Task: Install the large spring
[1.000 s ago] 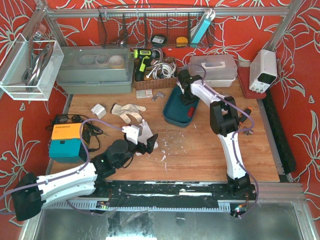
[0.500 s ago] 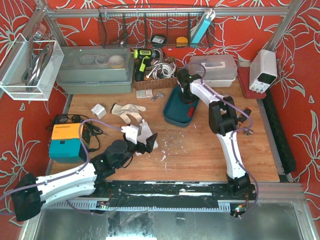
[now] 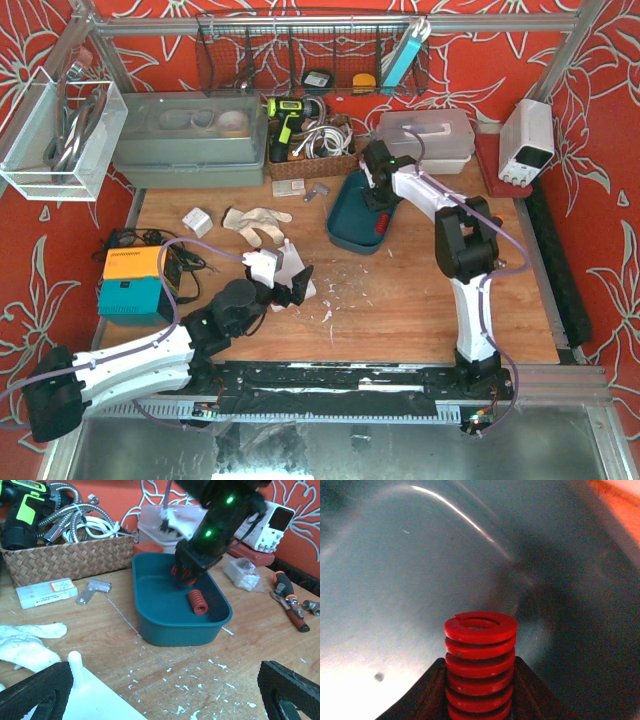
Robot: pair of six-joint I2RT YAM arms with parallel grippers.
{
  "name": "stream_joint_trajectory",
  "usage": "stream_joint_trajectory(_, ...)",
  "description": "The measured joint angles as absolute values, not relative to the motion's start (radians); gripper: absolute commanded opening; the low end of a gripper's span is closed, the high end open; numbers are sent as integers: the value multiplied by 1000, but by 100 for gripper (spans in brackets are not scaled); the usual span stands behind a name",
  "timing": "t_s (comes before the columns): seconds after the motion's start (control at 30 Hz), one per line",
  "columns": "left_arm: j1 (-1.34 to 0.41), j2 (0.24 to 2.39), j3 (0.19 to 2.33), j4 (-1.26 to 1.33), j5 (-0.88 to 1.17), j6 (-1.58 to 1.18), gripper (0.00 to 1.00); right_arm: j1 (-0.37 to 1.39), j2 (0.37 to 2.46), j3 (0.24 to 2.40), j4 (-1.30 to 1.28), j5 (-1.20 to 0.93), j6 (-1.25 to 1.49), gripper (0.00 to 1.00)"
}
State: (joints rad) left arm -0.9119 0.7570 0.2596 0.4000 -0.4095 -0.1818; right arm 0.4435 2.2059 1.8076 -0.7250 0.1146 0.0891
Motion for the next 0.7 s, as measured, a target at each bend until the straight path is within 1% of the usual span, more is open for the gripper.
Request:
stream_joint_trajectory(0.17, -912, 757, 260, 390, -435, -179, 100, 470, 2029, 1687, -645, 90, 67, 16)
stream_joint_trajectory(0.33, -912, 763, 263, 371, -474, -187, 100, 547, 1850, 1522, -533, 64, 62, 15)
stream_joint_trajectory(0.57, -912, 788, 396, 172, -495, -334, 100, 721, 1601, 1232, -377, 47, 59, 15)
stream_joint_trajectory(0.7, -911, 751, 443, 80, -439, -431, 99, 788, 1478, 1104, -292, 27, 64, 16)
